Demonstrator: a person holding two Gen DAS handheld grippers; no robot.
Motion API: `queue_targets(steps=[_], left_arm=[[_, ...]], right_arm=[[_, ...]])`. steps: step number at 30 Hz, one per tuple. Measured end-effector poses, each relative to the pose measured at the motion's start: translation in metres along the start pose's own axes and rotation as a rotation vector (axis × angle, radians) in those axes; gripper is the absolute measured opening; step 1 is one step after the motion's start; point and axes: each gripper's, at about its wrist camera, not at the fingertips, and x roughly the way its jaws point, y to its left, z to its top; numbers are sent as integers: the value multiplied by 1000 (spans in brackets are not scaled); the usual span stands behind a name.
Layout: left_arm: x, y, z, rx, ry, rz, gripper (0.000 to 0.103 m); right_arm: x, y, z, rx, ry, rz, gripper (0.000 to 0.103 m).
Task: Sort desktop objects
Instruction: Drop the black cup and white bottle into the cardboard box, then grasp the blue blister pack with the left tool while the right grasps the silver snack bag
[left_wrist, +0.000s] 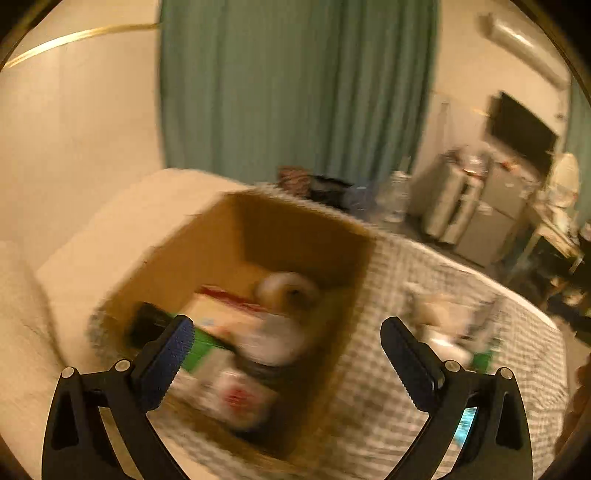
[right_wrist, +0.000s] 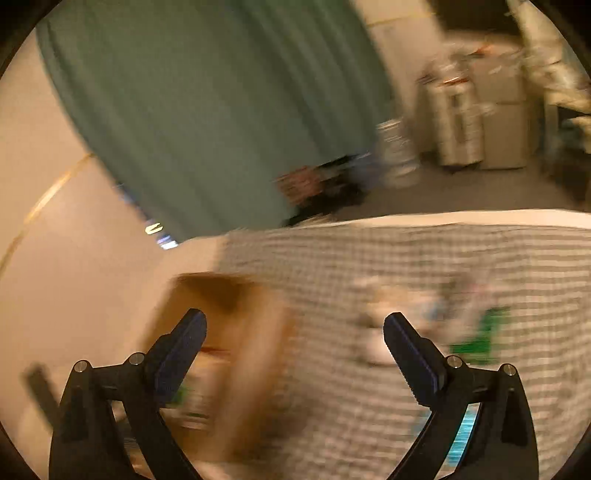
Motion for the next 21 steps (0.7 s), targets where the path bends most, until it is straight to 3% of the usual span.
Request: queue_targets(steps=[4, 7, 10, 13, 16, 19, 21], left_arm=[[-3, -90, -31, 48, -4, -101, 103], [13, -156, -71, 138, 48, -194, 103], [41, -200, -119, 179, 179, -189, 103], [74, -229, -154, 190, 315, -166, 103], [103, -235, -170, 85, 370, -110, 103], [115, -227, -171, -82, 359, -158, 103], [123, -231, -167, -91, 343, -162, 103]], right_arm=[[-45, -100, -19, 54, -22, -222, 98], [-60, -158, -45, 86, -20, -358, 98], [-61, -198, -70, 121, 15, -429, 98], [-74, -233, -109, 154, -33, -471, 98], [-76, -256, -132, 186, -47, -479, 98], [-81, -253, -123, 165, -63, -508, 98], [-88, -246, -119, 121, -104, -535, 98]])
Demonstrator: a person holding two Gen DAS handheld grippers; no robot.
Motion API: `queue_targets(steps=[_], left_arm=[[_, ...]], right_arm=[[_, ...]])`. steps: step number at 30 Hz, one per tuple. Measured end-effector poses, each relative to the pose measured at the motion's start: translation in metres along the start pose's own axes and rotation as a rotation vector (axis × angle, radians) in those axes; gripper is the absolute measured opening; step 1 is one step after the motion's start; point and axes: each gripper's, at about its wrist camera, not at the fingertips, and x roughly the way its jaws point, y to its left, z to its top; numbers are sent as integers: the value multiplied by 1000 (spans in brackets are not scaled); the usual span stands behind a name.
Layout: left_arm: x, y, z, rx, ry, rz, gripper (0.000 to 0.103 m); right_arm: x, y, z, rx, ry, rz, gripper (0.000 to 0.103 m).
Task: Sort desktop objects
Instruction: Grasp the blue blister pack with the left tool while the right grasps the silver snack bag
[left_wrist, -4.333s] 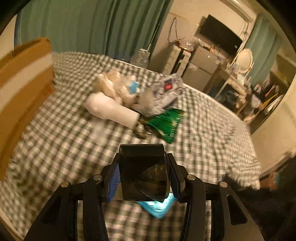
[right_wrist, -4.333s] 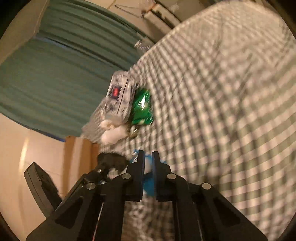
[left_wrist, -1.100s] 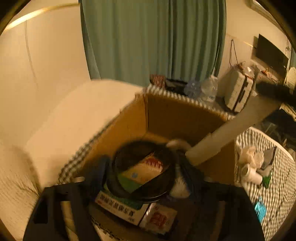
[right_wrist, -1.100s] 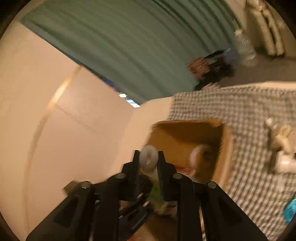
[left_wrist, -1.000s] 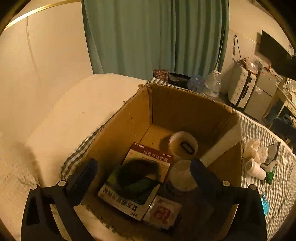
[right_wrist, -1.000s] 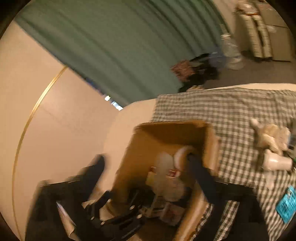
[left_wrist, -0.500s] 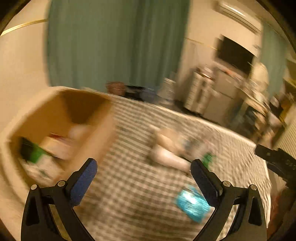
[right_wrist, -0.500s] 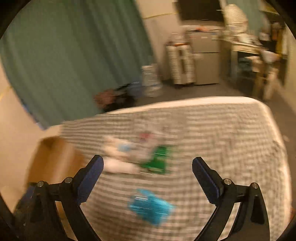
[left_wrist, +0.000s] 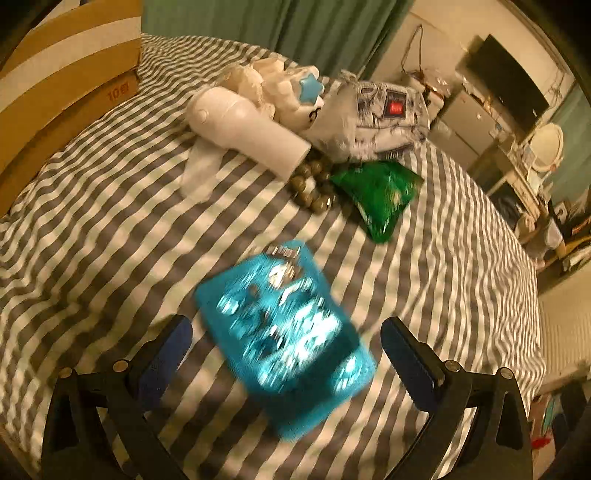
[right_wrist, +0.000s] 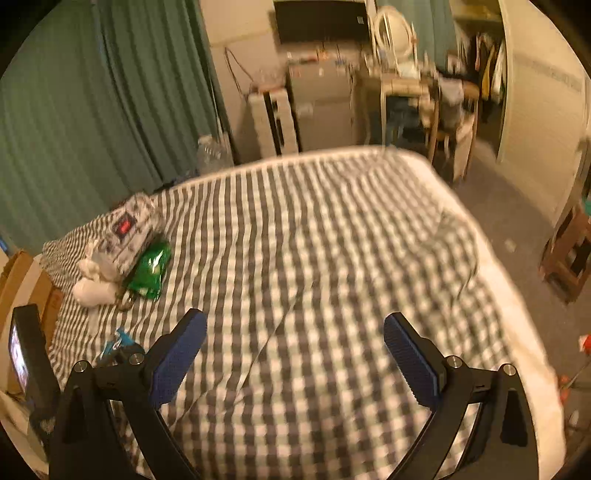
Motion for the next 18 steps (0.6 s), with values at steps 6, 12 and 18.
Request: queue_targets(steps=[6, 12, 18], left_arm=[[4, -3, 15, 132, 17, 50, 73], [-40, 56, 73, -1, -28, -28, 72], [-69, 87, 89, 45, -186, 113, 72]], right_arm=[[21, 14, -2, -28, 70, 57, 98], [28, 87, 42, -49, 45, 229, 98], [81, 185, 95, -71, 135, 275, 97]])
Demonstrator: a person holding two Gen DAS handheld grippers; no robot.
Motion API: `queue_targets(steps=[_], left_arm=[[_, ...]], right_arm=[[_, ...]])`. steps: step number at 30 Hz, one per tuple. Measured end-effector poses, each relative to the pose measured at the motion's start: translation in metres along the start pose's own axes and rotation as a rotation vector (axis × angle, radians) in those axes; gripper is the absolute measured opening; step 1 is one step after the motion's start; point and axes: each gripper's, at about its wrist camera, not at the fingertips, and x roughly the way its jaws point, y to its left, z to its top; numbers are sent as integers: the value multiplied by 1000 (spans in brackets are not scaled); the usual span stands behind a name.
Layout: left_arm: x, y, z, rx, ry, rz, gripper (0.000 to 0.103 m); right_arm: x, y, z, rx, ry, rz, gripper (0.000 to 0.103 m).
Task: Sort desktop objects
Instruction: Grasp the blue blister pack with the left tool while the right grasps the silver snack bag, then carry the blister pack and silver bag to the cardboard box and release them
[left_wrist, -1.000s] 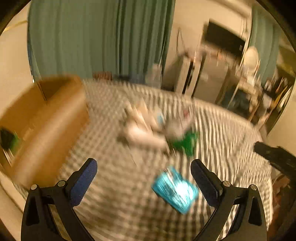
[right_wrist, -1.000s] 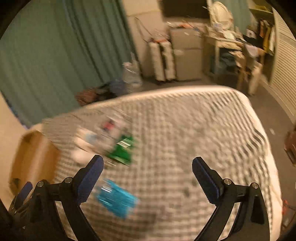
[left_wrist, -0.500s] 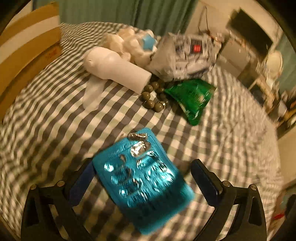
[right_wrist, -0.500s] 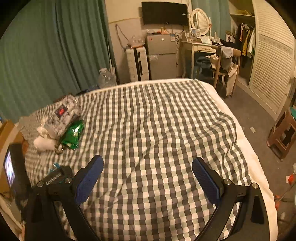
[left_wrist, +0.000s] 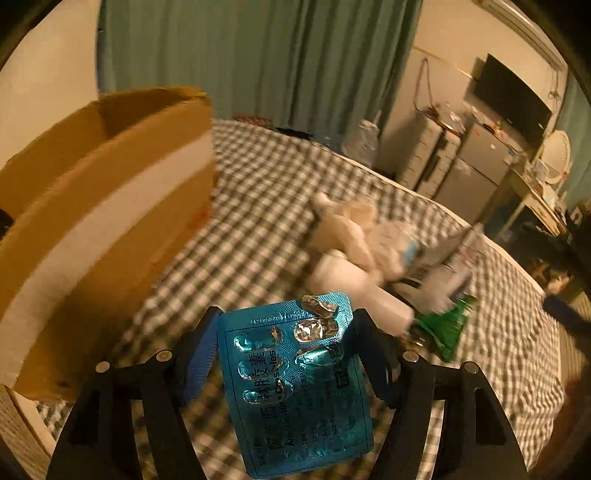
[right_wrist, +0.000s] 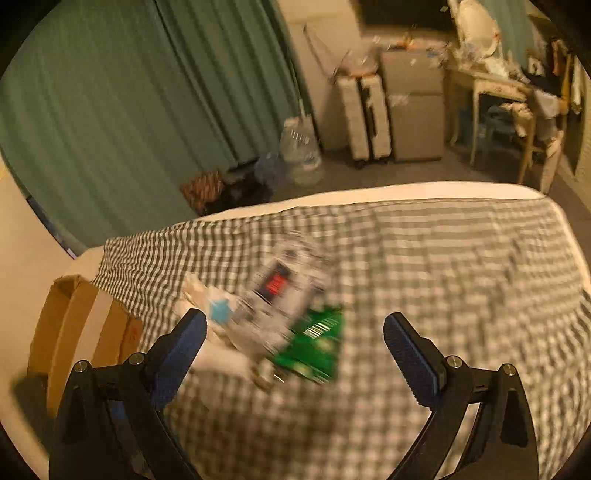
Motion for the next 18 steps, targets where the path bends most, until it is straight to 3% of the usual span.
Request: queue_targets(steps=[5, 7, 10, 11, 12, 18], left_arm=[[0, 3, -8, 31, 1, 15, 72], [5, -1, -6, 54, -5, 3, 72], [10, -3, 0, 44, -29, -42, 72], [13, 0, 4, 38, -41, -35, 72], [14, 3, 7, 36, -44, -28, 72], [14, 16, 19, 0, -60, -24, 72]], right_arm=[[56, 13, 22, 114, 105, -35, 96], [78, 15, 25, 93, 172, -110, 92], [96, 16, 19, 54, 244, -139, 53], [99, 17, 15, 33, 266, -145, 27], [101, 19, 10, 6, 287, -157, 12], [55, 33, -4, -123, 209, -184, 7]])
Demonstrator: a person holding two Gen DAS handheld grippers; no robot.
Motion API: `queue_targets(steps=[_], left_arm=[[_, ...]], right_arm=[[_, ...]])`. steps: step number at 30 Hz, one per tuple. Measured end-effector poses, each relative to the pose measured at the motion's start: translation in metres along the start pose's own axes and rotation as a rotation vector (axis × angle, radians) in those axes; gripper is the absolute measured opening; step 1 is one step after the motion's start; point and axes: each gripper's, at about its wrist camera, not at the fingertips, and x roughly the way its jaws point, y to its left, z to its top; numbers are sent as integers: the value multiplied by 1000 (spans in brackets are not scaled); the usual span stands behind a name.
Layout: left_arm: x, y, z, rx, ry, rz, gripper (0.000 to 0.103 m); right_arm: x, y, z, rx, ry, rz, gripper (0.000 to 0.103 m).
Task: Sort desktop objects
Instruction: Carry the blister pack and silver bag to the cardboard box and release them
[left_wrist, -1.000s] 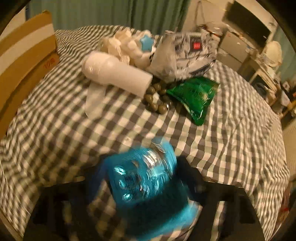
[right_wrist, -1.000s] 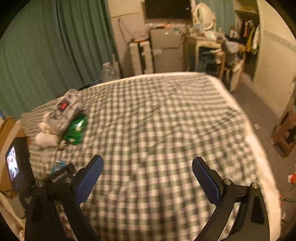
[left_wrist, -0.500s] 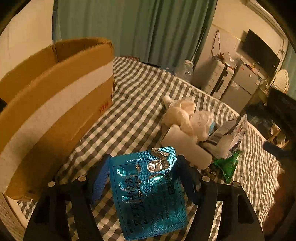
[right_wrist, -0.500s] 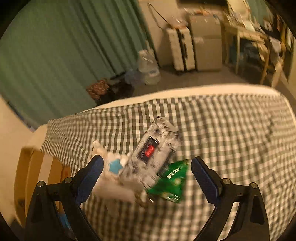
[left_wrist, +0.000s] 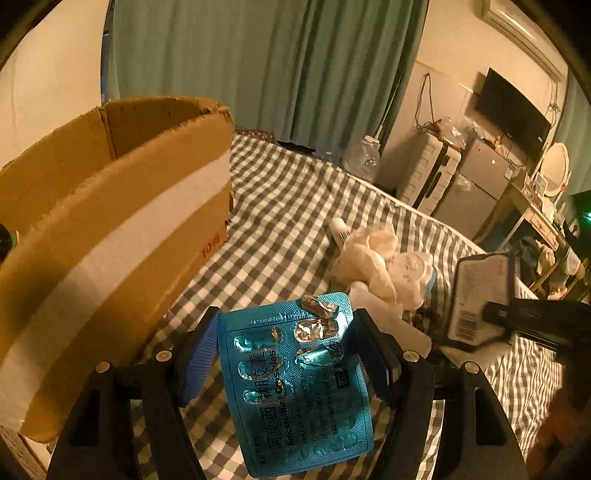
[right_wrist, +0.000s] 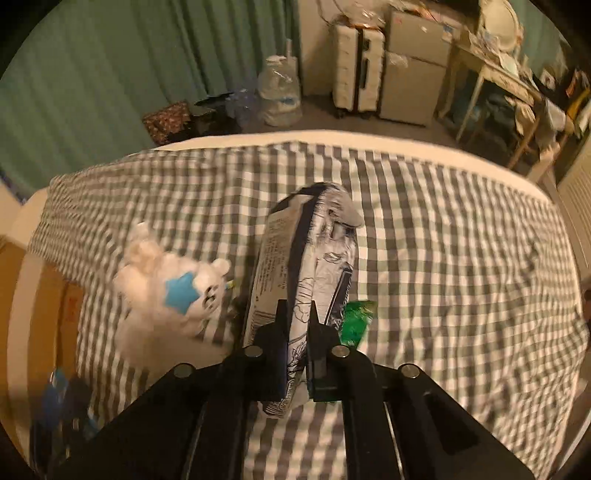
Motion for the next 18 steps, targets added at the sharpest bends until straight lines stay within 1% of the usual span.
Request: queue_targets(steps=[2, 4, 6, 7, 8, 9, 10, 11, 13, 14, 15, 16, 18], left_arm=[[-9, -2, 8, -8, -26, -16, 72], [-27, -2, 20, -10, -54, -50, 72], [-52, -4, 40, 31, -113, -67, 72], [-68, -4, 51, 65, -151, -48, 72], [-87, -1, 64, 98, -201, -13, 72], [-99, 2, 74, 112, -229, 9, 72], [-111, 9, 83, 121, -243, 22, 72], [-126, 22, 93, 113, -256, 40, 72], [-140, 45, 103, 99, -264, 72, 73], [-144, 62, 107, 92, -250, 107, 73], [-144, 72, 110, 87, -241, 136, 73], [-142, 84, 111, 76, -235, 167, 73], [-132, 112, 109, 12, -212, 219, 73]], right_arm=[[-28, 2, -4, -29, -33, 3, 7], [-53, 4, -4, -35, -52, 40, 7], [-85, 8, -6, -42, -67, 85, 7], [-97, 11, -6, -45, -79, 106, 7], [-108, 15, -4, -56, -85, 144, 7], [-121, 19, -8, -65, -94, 181, 7], [-131, 27, -9, -74, -105, 218, 7], [-141, 41, -11, -98, -100, 274, 7], [-157, 66, -9, -126, -116, 353, 7], [-163, 79, -9, -147, -118, 378, 7], [-171, 101, -10, -172, -120, 412, 7], [-172, 114, -10, -185, -116, 432, 7], [-173, 153, -12, -209, -93, 501, 7]])
